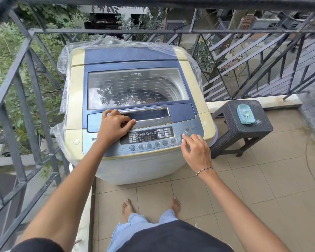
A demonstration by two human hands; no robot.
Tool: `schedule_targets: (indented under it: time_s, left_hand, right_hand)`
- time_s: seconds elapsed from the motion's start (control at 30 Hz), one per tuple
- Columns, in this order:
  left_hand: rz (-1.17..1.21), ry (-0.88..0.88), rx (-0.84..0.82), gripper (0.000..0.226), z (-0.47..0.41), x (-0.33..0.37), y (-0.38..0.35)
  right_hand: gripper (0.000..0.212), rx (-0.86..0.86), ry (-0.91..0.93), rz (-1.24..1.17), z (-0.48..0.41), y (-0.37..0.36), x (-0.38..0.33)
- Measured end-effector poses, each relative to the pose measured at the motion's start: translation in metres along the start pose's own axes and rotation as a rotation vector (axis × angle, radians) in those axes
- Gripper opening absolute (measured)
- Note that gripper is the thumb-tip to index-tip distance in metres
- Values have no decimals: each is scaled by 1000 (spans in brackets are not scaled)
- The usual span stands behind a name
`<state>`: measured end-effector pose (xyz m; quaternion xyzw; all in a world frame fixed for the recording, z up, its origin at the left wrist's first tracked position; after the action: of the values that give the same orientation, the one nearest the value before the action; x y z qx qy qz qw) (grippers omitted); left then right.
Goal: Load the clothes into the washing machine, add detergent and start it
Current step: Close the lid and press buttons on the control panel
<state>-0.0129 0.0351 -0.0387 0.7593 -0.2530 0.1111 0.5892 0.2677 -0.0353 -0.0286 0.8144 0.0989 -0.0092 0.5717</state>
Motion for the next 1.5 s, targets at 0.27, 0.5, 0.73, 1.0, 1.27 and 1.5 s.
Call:
schedule_targets:
  time_s: [0.27, 0.5, 0.73, 1.0, 1.27, 1.5]
  left_hand:
    - [-15, 15, -12, 46, -1, -3, -2]
    - [-11, 17, -16, 46, -1, -5, -2]
    - [-18, 18, -32, 50, 1, -1, -1]
    - [-57, 66, -71, 49, 5, 5, -2]
    - [-69, 129, -144, 32, 2, 5, -5]
    - [-111, 121, -225, 36, 0, 5, -4]
  right_hand:
    - [13, 98, -37, -42, -4, -3, 1]
    - [19, 138, 12, 7, -2, -1, -1]
    - [18, 86, 49, 40, 5, -2, -1]
    - [34, 54, 90, 56, 10, 7, -10]
    - [21, -79, 75, 25, 1, 8, -7]
    - [9, -126, 61, -3, -13, 10, -13]
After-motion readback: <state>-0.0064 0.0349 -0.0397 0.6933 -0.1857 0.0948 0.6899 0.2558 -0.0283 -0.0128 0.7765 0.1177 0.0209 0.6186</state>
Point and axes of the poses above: each hand's wrist, its own z-axis away from the middle knuckle, its own y-axis out of the back of the hand, x = y × z, the point moved 8 cm from there along -z, towards the middle knuckle, and after that the axes turned 10 degrees about z, right-handed, at the moved point
